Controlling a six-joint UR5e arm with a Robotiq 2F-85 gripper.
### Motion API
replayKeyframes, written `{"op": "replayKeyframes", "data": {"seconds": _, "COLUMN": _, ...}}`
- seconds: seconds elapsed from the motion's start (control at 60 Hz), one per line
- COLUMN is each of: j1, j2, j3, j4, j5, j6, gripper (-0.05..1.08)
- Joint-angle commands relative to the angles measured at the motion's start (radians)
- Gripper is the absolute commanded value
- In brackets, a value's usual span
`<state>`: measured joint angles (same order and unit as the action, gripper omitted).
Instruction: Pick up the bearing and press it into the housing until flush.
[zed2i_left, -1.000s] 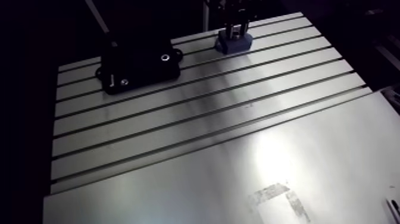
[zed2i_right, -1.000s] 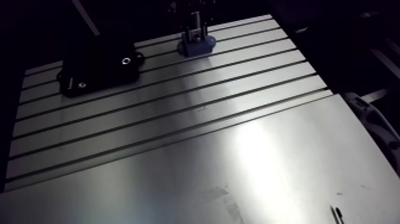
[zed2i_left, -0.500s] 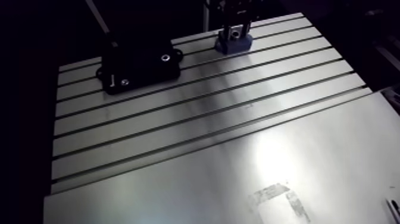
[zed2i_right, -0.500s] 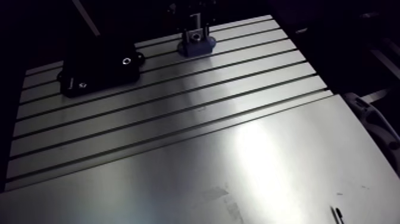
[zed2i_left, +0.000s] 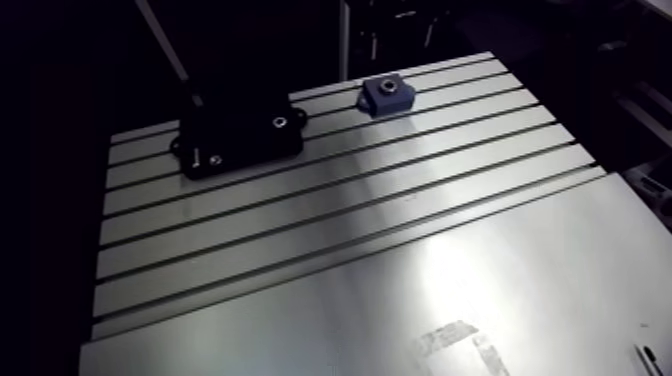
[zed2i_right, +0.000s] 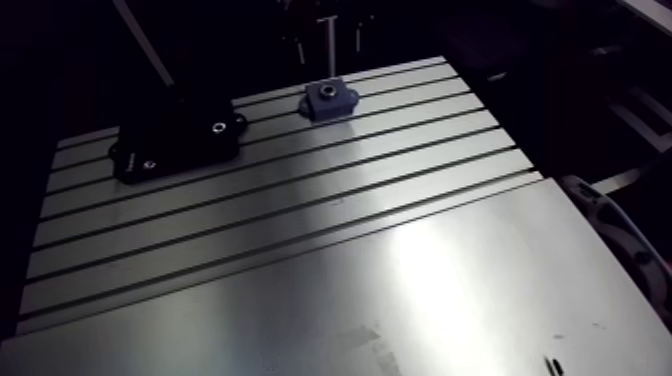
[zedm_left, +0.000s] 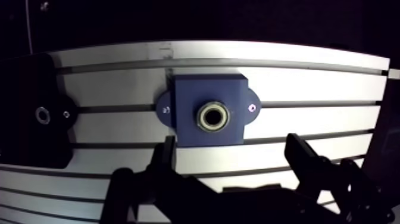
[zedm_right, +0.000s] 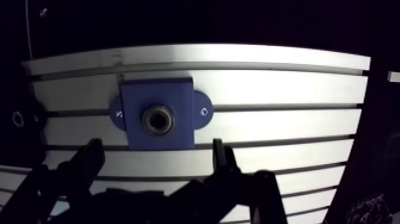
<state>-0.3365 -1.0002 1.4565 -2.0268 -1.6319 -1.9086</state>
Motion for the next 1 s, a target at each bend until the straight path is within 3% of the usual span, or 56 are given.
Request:
{"op": "replayKeyframes", "data": {"seconds": 0.017, "j1": -0.01, "j2": -0.035, "j3": -0.046, "j4": 0.105, "j5": 0.002, "j6": 0.01, "gripper": 0.57}}
{"op": "replayKeyframes", "data": {"seconds": 0.033, "j1": -0.01, "j2": -0.035, "j3": -0.046, "j4": 0.105, "j5": 0.002, "j6": 0.01, "gripper": 0.57}}
{"op": "replayKeyframes", "data": {"seconds": 0.05, "j1": -0.014, "j2": -0.032, "j3": -0.049, "j4": 0.108, "j5": 0.007, "j6": 0.011, "gripper": 0.84}}
{"op": "replayKeyframes", "data": {"seconds": 0.067, "j1": -0.014, "j2": -0.032, "j3": -0.049, "j4": 0.108, "j5": 0.007, "j6": 0.011, "gripper": 0.84}}
{"op": "replayKeyframes", "data": {"seconds": 0.083, "j1": -0.015, "j2": -0.029, "j3": -0.045, "j4": 0.108, "j5": 0.015, "j6": 0.004, "gripper": 0.94}}
{"op": "replayKeyframes", "data": {"seconds": 0.133, "j1": -0.011, "j2": -0.026, "j3": -0.043, "j4": 0.107, "j5": 0.025, "j6": 0.003, "gripper": 1.0}}
{"op": "replayKeyframes", "data": {"seconds": 0.167, "j1": -0.013, "j2": -0.024, "j3": -0.047, "j4": 0.109, "j5": 0.051, "j6": 0.01, "gripper": 1.06}}
{"op": "replayKeyframes", "data": {"seconds": 0.233, "j1": -0.016, "j2": -0.021, "j3": -0.052, "j4": 0.109, "j5": 0.071, "j6": 0.009, "gripper": 1.08}}
{"op": "replayKeyframes", "data": {"seconds": 0.267, "j1": -0.016, "j2": -0.015, "j3": -0.055, "j4": 0.109, "j5": 0.071, "j6": 0.006, "gripper": 1.08}}
{"op": "replayKeyframes", "data": {"seconds": 0.3, "j1": -0.015, "j2": -0.003, "j3": -0.066, "j4": 0.11, "j5": 0.064, "j6": 0.01, "gripper": 1.08}}
{"op": "replayKeyframes", "data": {"seconds": 0.617, "j1": -0.013, "j2": 0.01, "j3": -0.075, "j4": 0.109, "j5": 0.059, "j6": 0.004, "gripper": 1.08}}
{"op": "replayKeyframes", "data": {"seconds": 0.85, "j1": -0.012, "j2": 0.028, "j3": -0.062, "j4": 0.107, "j5": 0.041, "j6": 0.003, "gripper": 1.08}}
{"op": "replayKeyframes", "data": {"seconds": 1.0, "j1": -0.012, "j2": 0.029, "j3": -0.054, "j4": 0.101, "j5": 0.042, "j6": -0.002, "gripper": 1.08}}
